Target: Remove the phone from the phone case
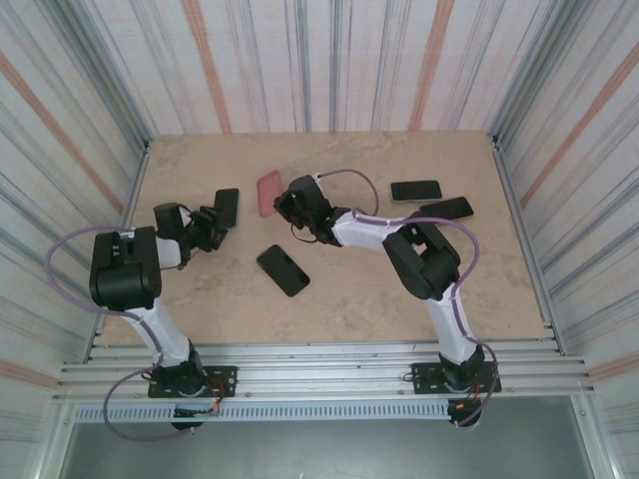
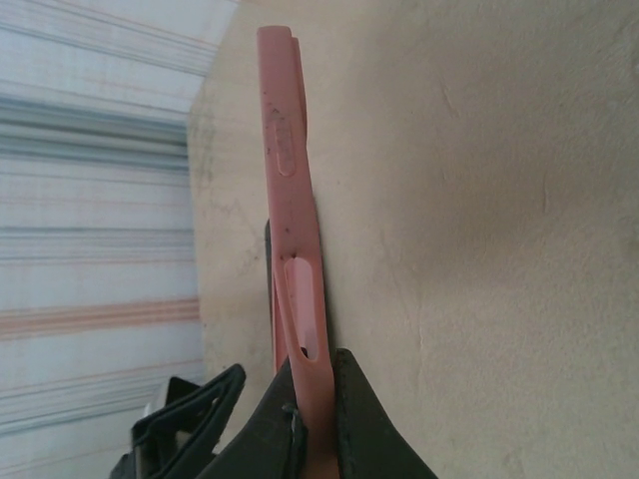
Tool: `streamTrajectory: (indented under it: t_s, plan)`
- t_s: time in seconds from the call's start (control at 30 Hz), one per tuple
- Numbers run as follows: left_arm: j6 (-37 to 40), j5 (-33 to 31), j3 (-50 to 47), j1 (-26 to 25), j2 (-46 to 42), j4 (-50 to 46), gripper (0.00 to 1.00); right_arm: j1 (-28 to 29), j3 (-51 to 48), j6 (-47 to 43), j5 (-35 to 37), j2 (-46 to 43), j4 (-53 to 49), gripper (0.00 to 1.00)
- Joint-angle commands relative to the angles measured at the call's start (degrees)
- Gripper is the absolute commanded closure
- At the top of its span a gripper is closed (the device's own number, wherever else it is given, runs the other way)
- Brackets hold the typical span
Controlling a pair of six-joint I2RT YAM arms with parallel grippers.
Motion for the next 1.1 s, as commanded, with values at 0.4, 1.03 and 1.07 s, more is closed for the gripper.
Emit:
streamTrajectory:
  t_s: [0.4, 1.03, 1.07]
  plan:
    - [3.6, 0.7, 1.1, 0.8, -4.8, -9.6, 0.24, 2.9, 12.1, -0.8, 4.4, 11.2, -5.0, 0.97]
    - [10.5, -0.4, 1.6, 0.9, -20.1, -22.9, 0.2, 4.3, 20.3, -10.4, -0.2, 16.4, -9.1, 0.71]
    - [11.0, -0.3, 1.8, 0.9, -20.7, -23.3, 0.19, 4.3, 20.6, -11.7, -0.2, 16.2, -9.6, 0.69]
